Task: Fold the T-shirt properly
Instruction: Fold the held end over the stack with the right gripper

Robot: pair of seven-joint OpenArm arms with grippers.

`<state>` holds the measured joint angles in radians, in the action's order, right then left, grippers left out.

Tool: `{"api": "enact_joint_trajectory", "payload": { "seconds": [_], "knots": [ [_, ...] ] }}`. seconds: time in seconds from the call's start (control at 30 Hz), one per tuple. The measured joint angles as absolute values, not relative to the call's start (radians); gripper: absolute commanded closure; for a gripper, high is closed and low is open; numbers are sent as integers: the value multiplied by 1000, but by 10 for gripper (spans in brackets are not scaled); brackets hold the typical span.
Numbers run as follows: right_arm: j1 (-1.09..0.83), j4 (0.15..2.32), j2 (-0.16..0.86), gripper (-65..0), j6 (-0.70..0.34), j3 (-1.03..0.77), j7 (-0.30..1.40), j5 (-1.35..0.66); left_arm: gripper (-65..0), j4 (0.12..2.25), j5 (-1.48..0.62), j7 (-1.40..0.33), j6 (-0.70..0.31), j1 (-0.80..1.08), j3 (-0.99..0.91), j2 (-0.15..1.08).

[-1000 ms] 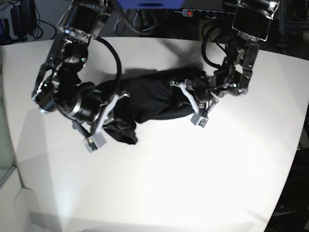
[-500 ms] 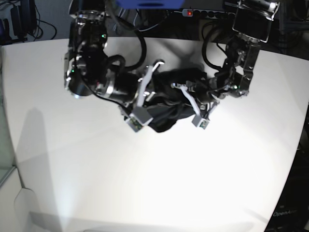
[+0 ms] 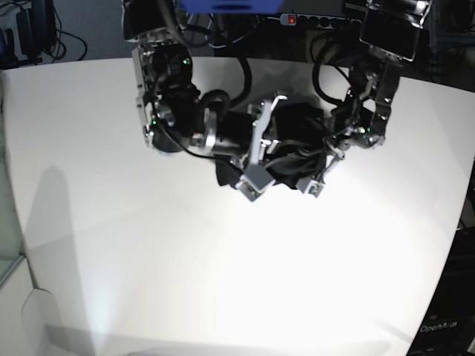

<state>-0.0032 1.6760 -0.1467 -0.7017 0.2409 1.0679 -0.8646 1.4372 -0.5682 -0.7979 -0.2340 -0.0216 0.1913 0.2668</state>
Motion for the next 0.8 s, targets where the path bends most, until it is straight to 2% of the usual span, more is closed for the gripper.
{"api": "enact_joint_trajectory", "payload": {
  "seconds": [0.17,0.53,0.8],
  "knots": [
    [15,1677,-147,0,-702,241,1068,-864,0,1486,-554,-852,-228,-8,170,268],
    [19,1679,-147,0,-702,239,1069,-864,0,1629,-551,-865,-228,63,-37,264],
    [35,1676,-147,0,-702,239,1070,-863,0,1638,-542,-911,-229,149,-178,266]
  ]
}}
